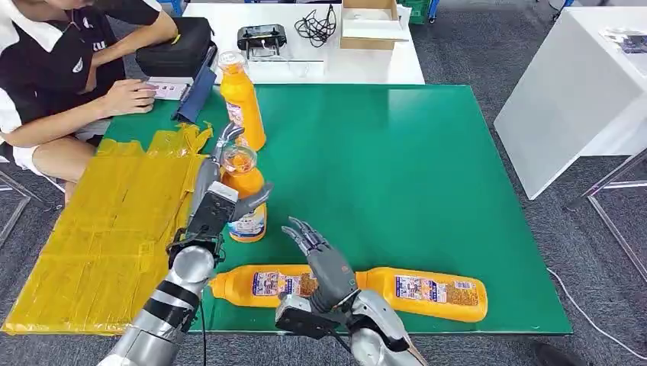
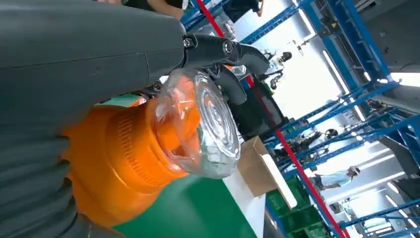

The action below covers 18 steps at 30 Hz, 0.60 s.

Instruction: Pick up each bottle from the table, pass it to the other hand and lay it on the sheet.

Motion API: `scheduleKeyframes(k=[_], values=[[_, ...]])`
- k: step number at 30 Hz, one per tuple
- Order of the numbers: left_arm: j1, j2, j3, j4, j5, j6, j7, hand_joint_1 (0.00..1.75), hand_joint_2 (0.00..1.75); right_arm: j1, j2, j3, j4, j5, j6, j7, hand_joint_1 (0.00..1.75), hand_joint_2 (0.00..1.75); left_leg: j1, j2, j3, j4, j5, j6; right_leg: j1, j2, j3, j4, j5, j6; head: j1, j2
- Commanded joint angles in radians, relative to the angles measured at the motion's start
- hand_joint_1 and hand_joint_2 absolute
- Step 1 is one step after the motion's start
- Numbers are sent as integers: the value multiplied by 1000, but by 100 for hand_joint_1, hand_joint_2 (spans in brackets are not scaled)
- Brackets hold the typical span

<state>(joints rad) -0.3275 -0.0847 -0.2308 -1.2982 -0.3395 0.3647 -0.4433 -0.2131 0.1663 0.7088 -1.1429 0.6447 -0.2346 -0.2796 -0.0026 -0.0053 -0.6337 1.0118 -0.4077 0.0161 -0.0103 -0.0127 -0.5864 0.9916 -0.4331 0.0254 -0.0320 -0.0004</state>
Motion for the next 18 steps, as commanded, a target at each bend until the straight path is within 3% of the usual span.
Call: scheduleKeyframes(k=[1, 9, 10, 18], values=[[-6, -2, -29, 51, -149, 141, 13, 0, 175, -22, -34, 30, 30, 0, -18, 9, 0, 175, 0, 0, 5, -1, -1, -1, 0, 1, 5, -2, -1, -1, 0, 0], [14, 2, -75, 49, -402, 268, 89, 0, 175, 14, -49, 24, -24, 11, -23, 19, 0, 175, 1, -1, 7, -2, -2, -1, 1, 0, 8, -3, -2, -1, 0, 0], [15, 4, -82, 51, -423, 270, 96, 175, 175, 16, -49, 22, -25, 12, -22, 20, 0, 175, 0, -1, 4, -1, -1, -1, 0, -1, 5, -2, -1, 0, 0, 0], [-2, 14, -97, 91, -545, 279, 158, 175, 175, 20, -47, 11, -40, 19, -18, 22, 0, 175, 0, 0, 4, -1, -1, -1, 0, 1, 4, -1, -1, -1, 0, 0]])
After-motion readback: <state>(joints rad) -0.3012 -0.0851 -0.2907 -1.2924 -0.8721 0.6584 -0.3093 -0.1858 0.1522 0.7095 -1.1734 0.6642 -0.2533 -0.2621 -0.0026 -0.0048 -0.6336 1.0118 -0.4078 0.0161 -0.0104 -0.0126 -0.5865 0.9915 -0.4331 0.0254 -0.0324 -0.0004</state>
